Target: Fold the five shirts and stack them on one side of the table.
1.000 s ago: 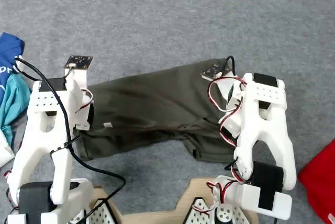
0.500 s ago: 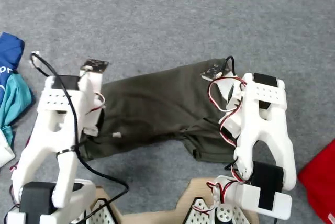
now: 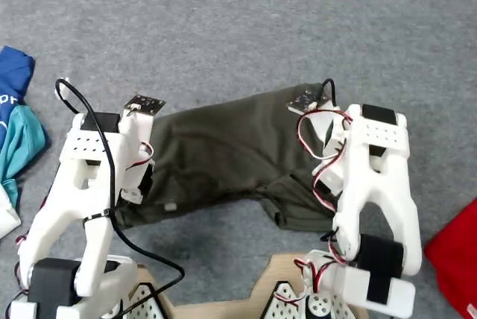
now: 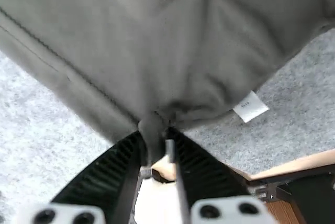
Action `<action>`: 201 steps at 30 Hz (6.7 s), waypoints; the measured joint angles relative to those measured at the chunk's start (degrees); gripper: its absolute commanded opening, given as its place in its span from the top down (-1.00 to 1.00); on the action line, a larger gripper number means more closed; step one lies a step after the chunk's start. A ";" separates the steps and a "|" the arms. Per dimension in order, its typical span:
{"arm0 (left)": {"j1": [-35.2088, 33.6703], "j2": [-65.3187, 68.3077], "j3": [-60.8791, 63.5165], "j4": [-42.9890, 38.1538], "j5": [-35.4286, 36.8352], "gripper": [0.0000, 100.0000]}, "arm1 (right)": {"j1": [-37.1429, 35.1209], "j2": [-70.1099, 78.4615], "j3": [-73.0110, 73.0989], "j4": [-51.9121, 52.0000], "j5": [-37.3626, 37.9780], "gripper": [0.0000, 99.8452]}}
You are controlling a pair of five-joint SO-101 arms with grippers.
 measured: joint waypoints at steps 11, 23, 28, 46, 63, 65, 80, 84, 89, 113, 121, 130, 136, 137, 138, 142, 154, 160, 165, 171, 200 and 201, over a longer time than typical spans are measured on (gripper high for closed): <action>-10.55 0.00 -14.42 8.26 0.00 0.48 | -3.96 -10.46 0.00 5.80 0.00 0.81; -5.54 0.00 -12.22 -3.16 10.02 0.48 | -11.43 -1.76 2.90 -0.97 -0.62 0.89; -1.85 0.00 -11.60 -3.78 10.55 0.48 | -12.40 1.14 2.90 -2.02 -0.62 0.89; -1.41 0.00 -11.60 -3.78 10.99 0.48 | -12.75 -3.43 5.54 0.62 -0.62 0.96; -1.41 0.00 -11.60 -3.60 10.99 0.48 | -14.77 -19.34 17.76 4.92 0.00 0.56; -1.41 0.00 -11.60 -2.99 10.99 0.48 | -14.77 -21.54 15.74 6.24 0.00 0.62; -1.41 0.00 -11.52 -2.90 10.99 0.48 | -14.77 -3.78 8.62 -6.33 2.02 0.73; -1.41 0.00 -11.52 -2.90 10.99 0.48 | -14.77 -2.55 7.21 -6.42 2.64 0.73; -1.41 0.00 -11.52 -2.90 10.99 0.48 | -14.77 -2.46 6.59 -6.42 4.40 0.73; -1.41 0.00 -11.52 -2.02 10.99 0.48 | -9.93 -1.85 6.07 -4.66 7.30 0.97; -1.41 0.00 -11.52 -1.85 10.99 0.48 | -9.93 -1.85 5.63 -3.69 7.30 0.95; -1.41 0.00 -11.52 -1.85 10.99 0.48 | -9.93 -1.85 4.92 -3.69 10.20 0.69; -1.41 0.00 -11.52 -1.85 10.99 0.48 | -9.93 -1.85 4.92 -3.69 11.43 0.70; -1.41 0.00 -11.52 -1.85 10.99 0.48 | -9.93 -1.85 4.92 -3.69 11.52 0.71; -1.41 0.00 -11.52 -1.85 10.99 0.48 | -9.93 -1.85 4.92 -3.69 11.52 0.74; -1.41 0.00 -11.52 -1.85 10.99 0.48 | -9.93 -1.85 5.10 -5.71 11.52 0.87; -1.41 0.00 -11.52 -1.58 10.99 0.48 | -10.02 -1.67 7.21 -7.21 11.52 0.89; -1.41 0.00 -11.52 -1.58 10.99 0.48 | -10.02 -1.67 7.21 -7.21 12.40 0.88; -1.41 0.00 -11.52 -1.58 10.99 0.48 | -10.02 -1.58 7.21 -7.47 13.01 0.61; -1.41 0.00 -10.90 -1.58 10.99 0.48 | -10.02 -1.58 7.21 -7.47 13.19 0.59; -1.41 0.00 -10.11 -1.58 10.99 0.48 | -10.02 -1.49 13.27 -9.23 13.19 0.93; -1.41 0.00 -10.11 -1.58 10.99 0.48 | -10.02 -1.49 13.27 -8.62 13.19 0.93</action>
